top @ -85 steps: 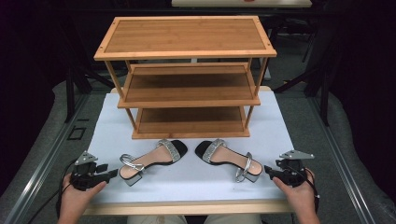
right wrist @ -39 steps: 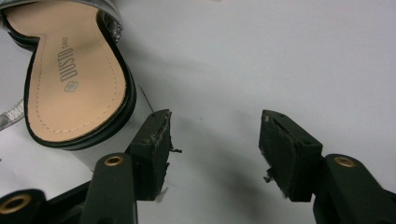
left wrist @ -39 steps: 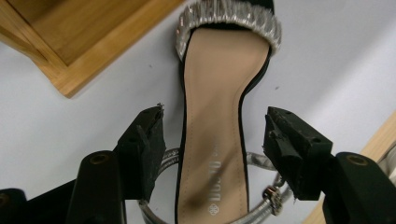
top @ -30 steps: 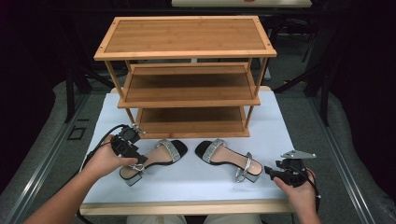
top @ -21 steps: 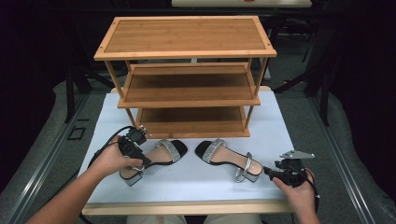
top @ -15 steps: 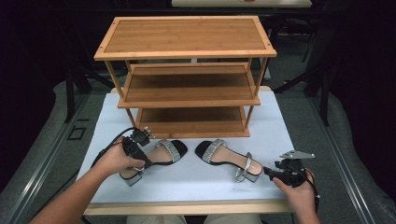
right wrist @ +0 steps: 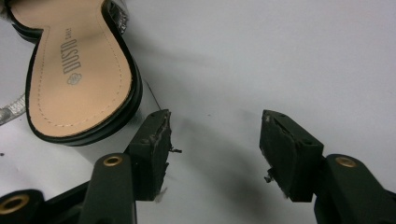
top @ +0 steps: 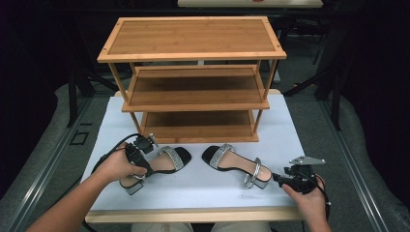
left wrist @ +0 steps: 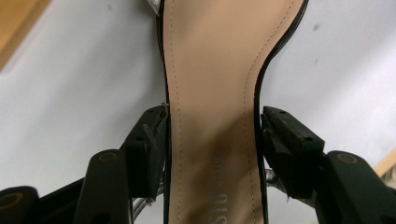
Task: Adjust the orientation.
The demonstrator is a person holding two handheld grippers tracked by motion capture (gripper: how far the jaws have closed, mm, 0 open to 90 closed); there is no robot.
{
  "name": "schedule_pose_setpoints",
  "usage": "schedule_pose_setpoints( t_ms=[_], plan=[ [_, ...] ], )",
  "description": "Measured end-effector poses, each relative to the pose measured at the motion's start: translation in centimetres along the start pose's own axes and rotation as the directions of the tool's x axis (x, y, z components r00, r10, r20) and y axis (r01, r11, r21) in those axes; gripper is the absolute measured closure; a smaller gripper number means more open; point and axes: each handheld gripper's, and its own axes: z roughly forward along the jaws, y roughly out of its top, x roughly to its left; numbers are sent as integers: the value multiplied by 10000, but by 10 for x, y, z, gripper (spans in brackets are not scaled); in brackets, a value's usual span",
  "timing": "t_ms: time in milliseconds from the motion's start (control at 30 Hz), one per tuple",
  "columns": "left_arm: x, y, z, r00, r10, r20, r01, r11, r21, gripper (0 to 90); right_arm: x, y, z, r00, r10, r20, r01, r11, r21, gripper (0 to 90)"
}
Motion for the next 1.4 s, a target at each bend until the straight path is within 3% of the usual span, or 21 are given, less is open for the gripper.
schedule_pose_setpoints(
  t_ms=[100, 267, 433, 667, 1167, 1400],
  plan=[
    [1, -5, -1, 10000, -63, -38, 64, 9996, 270, 423, 1, 0, 0, 10000, 17, -35, -17, 10000, 4, 425],
    [2, -3, 2, 9997, -213, 84, 210, 9993, 308, 395, 2, 1, 0, 10000, -21, -43, 21, 10000, -5, 422],
    [0, 2, 11, 10000, 35, -16, -33, 9963, 865, 375, 2, 0, 1, 10000, 45, 27, -45, 10000, -1, 420],
    [3, -1, 14, 9998, 13, 205, -36, 9938, 1115, 407, 0, -1, 2, 10000, 37, -89, -37, 10000, 28, 421],
    [1, -3, 7, 9997, -163, 179, 145, 9951, 975, 423, 0, -1, 2, 10000, 51, -43, -50, 10000, 46, 419],
    [-1, -3, -7, 9975, -366, 596, 331, 9977, 596, 427, 0, 0, 1, 10000, 43, -49, -43, 10000, 55, 419]
  ],
)
